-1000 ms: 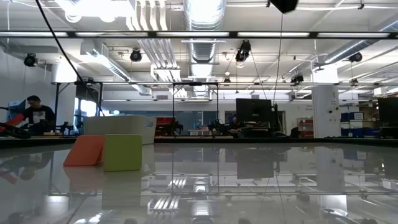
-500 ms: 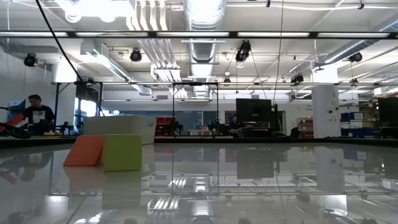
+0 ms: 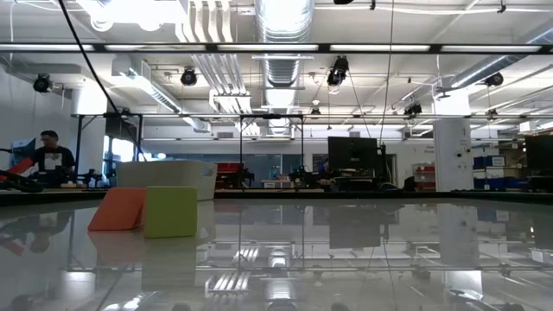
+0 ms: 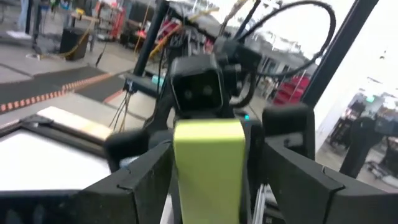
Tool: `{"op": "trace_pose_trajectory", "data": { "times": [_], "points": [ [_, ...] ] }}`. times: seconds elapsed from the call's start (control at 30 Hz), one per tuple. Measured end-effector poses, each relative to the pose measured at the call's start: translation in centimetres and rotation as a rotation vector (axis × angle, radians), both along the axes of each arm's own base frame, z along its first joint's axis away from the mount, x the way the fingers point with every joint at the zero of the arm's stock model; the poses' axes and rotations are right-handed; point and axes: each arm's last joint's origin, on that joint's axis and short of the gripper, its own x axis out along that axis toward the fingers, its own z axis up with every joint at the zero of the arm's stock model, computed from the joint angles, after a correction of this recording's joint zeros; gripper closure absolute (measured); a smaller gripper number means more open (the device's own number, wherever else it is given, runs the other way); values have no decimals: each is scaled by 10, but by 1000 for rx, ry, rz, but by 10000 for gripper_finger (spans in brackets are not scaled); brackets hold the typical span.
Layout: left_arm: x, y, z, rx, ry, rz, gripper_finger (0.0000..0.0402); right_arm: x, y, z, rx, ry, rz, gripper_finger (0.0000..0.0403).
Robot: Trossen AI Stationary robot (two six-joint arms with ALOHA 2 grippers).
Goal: Sort & place blocks by color
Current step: Put the green block into the transparent bin
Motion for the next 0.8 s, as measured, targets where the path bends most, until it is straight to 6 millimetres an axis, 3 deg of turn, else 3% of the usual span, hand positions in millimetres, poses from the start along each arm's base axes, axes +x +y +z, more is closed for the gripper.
{"op": "trace_pose_trajectory", "data": {
  "times": [0.2, 0.47, 0.57, 0.8],
  "points": [
    [4, -1, 1, 9, -43, 8, 181, 0, 0, 0, -1, -1, 2, 287],
    [4, -1, 1, 28, -42, 13, 280, 0, 1, 1, -15, -3, 6, 287],
    [4, -1, 1, 25, -38, 12, 285, 0, 0, 1, -15, -3, 6, 284],
    [2, -1, -1, 11, -1, 8, 285, -2, -3, 1, -2, 23, -7, 177]
  ]
}}
